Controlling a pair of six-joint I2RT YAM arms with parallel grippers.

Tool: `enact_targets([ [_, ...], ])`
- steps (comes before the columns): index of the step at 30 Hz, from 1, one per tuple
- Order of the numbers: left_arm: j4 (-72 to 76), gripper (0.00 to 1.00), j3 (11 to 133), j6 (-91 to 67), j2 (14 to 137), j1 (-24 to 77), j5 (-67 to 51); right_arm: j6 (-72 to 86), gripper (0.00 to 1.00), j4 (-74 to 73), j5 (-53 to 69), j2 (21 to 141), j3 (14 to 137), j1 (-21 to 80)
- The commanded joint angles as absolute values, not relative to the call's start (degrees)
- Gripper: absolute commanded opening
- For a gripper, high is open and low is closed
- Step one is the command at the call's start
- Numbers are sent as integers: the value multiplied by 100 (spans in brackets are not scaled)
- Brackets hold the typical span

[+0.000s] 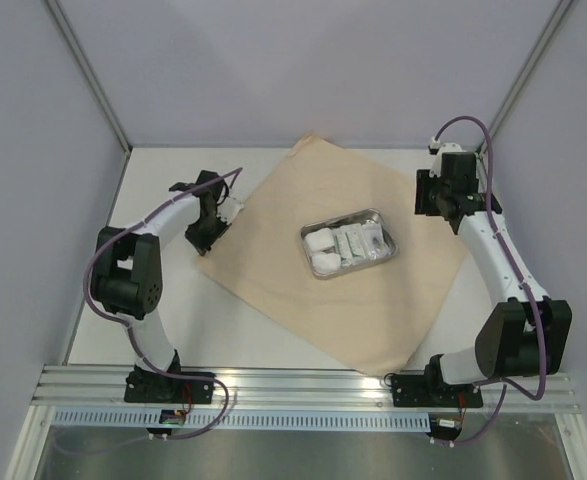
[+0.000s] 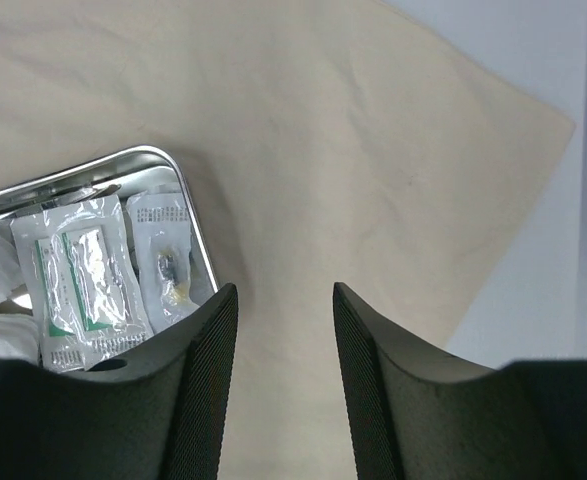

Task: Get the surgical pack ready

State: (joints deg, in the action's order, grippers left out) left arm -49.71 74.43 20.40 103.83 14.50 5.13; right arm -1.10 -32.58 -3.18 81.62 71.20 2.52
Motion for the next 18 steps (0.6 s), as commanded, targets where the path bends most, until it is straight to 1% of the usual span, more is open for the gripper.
enact_targets([
  [1,-5422,0,7953,2548,10256,986,1107,316,45,-3384,368,8147,7023,246],
  [6,-5511,0,8603,2716,10634,204,1248,816,43,-3340,1167,8288,6794,299],
  [8,-5476,0,8736,2812,10792,71,1318,931,42,-3349,1256,8393,6759,404],
  [12,-5318,0,8895,2988,10916,35,1283,1353,41,-3086,1695,8771,6688,773],
  [16,-5335,0,8912,2944,11004,35,1231,1861,38,-2761,1767,9271,6890,1404],
  [18,-5274,0,8816,2901,10978,35,1222,2064,36,-2628,1732,9561,6996,1537],
])
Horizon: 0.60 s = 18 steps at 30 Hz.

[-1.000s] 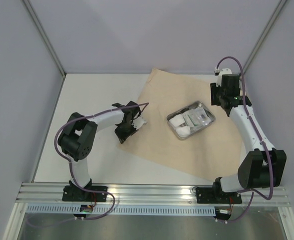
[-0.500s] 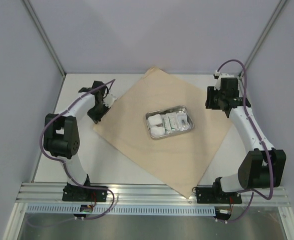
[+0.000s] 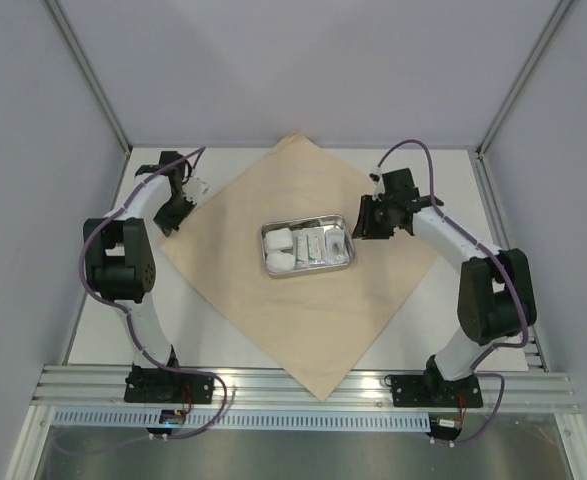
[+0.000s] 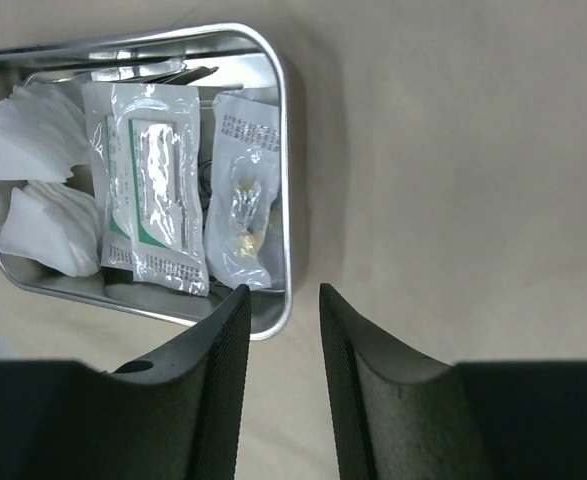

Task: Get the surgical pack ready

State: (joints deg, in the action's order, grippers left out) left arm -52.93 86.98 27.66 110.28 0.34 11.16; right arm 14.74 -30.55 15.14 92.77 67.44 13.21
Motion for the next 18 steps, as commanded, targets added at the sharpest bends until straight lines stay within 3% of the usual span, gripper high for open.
enact_targets([
  [1,-5247,0,8772,2892,10951,35,1213,2248,35,-2576,1636,9658,7118,1616],
  [8,-5151,0,8509,2874,10855,35,1222,2277,32,-2575,932,10379,7409,1652],
  [16,-5098,0,8245,2760,10705,35,897,2355,30,-2189,1239,10687,7093,1828],
  [18,-5019,0,8174,2751,10653,35,975,2460,23,-2127,1213,10679,6988,1828],
])
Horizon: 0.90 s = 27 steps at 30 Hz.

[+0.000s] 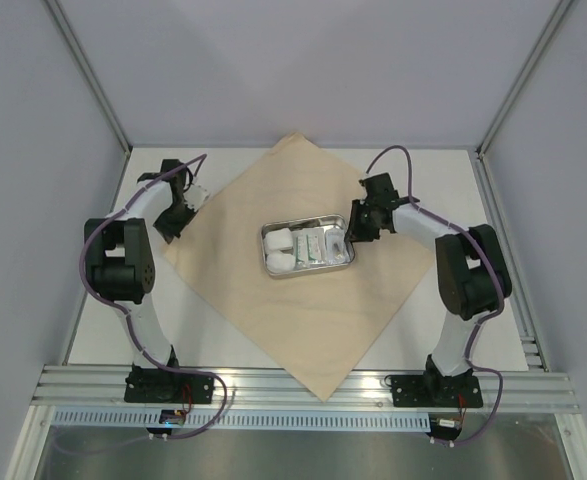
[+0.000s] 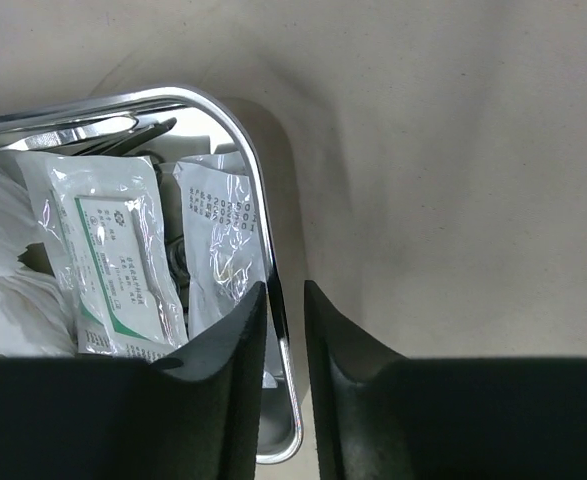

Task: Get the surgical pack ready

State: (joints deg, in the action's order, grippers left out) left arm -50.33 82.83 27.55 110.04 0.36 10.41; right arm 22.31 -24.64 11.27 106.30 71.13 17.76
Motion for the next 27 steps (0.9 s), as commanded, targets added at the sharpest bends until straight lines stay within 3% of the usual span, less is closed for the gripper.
enact_targets([
  [1,-4992,0,8104,2768,10635,35,1019,2504,20,-2057,1187,10661,6944,1828],
  [3,-4922,0,8034,2804,10547,35,1107,2583,13,-2022,1178,10565,6830,1846],
  [16,-4834,0,7963,2874,10441,35,1160,2461,4,-1775,1151,9651,5819,2276],
  [27,-4834,0,7989,2874,10450,35,1186,2233,4,-1723,1239,9554,5730,2443],
])
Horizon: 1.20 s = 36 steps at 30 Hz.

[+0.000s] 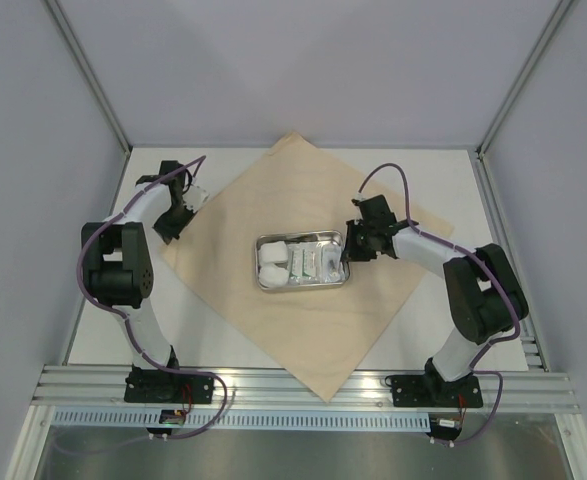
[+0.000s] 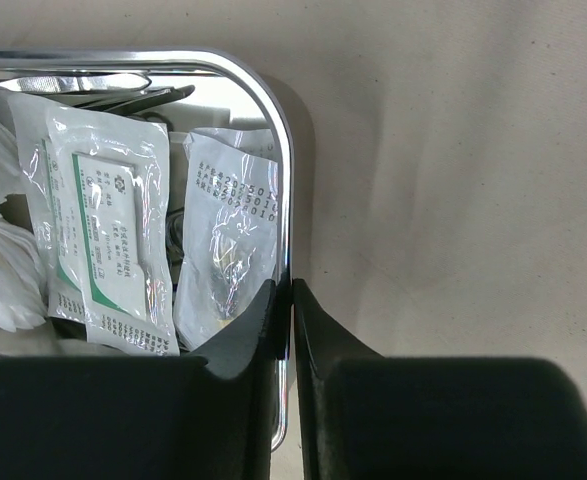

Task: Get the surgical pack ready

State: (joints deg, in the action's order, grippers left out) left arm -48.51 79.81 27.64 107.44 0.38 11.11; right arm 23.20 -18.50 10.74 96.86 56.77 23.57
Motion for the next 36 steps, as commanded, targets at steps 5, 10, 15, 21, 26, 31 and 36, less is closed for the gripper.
enact_targets([
  [5,-4799,0,7989,2900,10476,35,1230,1987,4,-1942,951,9501,5871,2452],
  [10,-4694,0,8208,2944,10634,35,1388,1819,5,-2153,808,9492,6012,2452],
  [15,-4834,0,8832,2892,11100,35,1722,2197,6,-1934,1098,9685,5968,2470],
  [21,-4948,0,9281,2874,11434,35,1846,2653,7,-1811,835,9659,6011,2479],
  [26,-5045,2,9159,2821,11409,35,1636,2716,21,-1793,853,9668,6091,2531],
  [31,-5045,34,8965,2830,11259,35,1538,2550,50,-2161,512,9291,6091,2540],
  [36,-5246,60,8982,2760,10820,35,1416,1970,57,-2855,-754,8377,6187,2908],
])
